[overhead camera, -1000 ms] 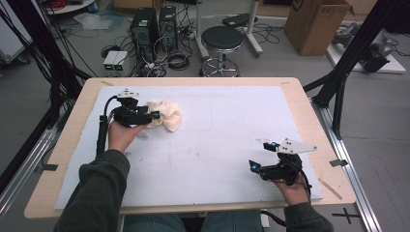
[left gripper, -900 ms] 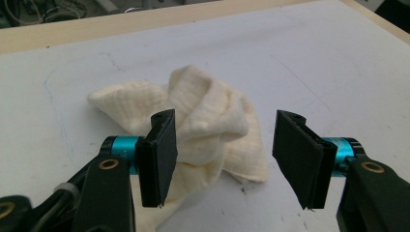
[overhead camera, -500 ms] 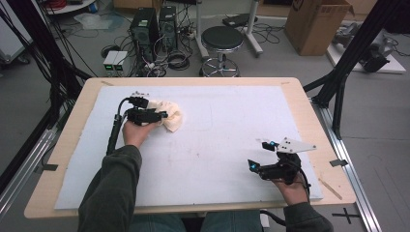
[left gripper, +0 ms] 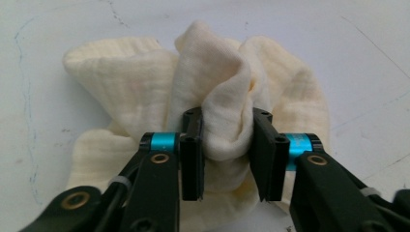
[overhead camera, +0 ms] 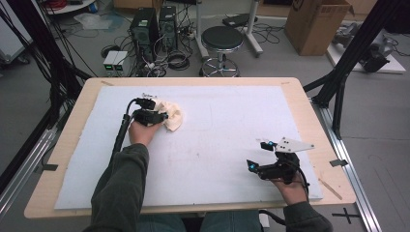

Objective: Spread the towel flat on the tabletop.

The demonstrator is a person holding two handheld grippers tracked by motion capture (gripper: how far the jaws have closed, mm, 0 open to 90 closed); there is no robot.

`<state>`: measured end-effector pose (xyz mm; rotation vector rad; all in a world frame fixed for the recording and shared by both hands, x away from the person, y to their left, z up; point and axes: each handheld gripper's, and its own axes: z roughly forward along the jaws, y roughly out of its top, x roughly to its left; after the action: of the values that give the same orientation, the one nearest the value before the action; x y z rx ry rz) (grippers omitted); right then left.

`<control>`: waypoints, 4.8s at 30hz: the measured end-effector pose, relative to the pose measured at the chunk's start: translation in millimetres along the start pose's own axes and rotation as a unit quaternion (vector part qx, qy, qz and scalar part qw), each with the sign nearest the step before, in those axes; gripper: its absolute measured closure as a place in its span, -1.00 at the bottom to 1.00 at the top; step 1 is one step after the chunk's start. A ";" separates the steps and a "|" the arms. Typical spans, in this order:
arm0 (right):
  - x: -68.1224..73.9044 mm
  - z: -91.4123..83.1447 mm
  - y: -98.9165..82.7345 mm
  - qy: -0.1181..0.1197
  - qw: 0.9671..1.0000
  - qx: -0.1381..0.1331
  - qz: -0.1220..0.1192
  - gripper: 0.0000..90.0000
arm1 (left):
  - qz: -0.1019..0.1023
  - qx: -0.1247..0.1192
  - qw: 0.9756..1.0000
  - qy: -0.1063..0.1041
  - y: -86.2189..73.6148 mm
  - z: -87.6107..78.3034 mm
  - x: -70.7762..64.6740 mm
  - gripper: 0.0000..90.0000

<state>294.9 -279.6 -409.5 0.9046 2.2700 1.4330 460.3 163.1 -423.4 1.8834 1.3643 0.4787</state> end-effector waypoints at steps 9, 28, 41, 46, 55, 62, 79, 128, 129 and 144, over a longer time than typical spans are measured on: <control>1.0 0.9 0.4 0.000 1.000 0.001 -0.003 -0.76 | -0.003 -0.007 1.000 -0.004 2.9 -8.3 0.7 0.74; 4.2 5.3 1.7 0.006 1.000 0.008 -0.010 -0.76 | 0.031 -0.046 0.996 -0.073 14.3 -65.8 -26.2 0.76; 7.3 6.5 3.0 0.006 1.000 0.008 -0.018 -0.76 | 0.085 -0.040 0.983 -0.158 11.5 -97.9 -75.4 0.75; 8.7 5.6 3.1 0.006 1.000 0.008 -0.016 -0.76 | 0.106 -0.032 0.972 -0.207 6.6 -103.0 -101.9 0.75; 9.9 7.3 3.3 0.008 1.000 0.008 -0.021 -0.76 | 0.143 -0.013 0.960 -0.240 2.8 -86.4 -127.3 0.74; 9.9 9.3 2.4 0.011 1.000 0.013 -0.025 -0.76 | 0.152 0.002 0.965 -0.212 1.1 -49.0 -127.8 0.72; 11.7 12.5 2.0 0.020 0.999 0.022 -0.026 -0.76 | 0.144 0.004 0.967 -0.210 1.9 -36.2 -118.3 0.06; 22.8 144.6 38.5 0.087 0.987 0.124 -0.057 0.44 | 0.165 0.029 0.967 -0.191 -70.8 -64.0 -97.9 0.93; 23.0 148.7 36.9 0.087 0.986 0.133 -0.057 0.49 | 0.161 0.026 0.968 -0.192 -70.4 -65.3 -95.0 0.93; 18.9 142.9 41.8 0.109 0.984 0.126 -0.059 0.93 | 0.114 -0.005 0.974 -0.197 -64.2 -83.0 -57.5 0.93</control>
<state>375.0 -155.4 -435.7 0.6949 2.6660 1.2682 342.2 148.9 -410.4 2.0049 0.8910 0.2046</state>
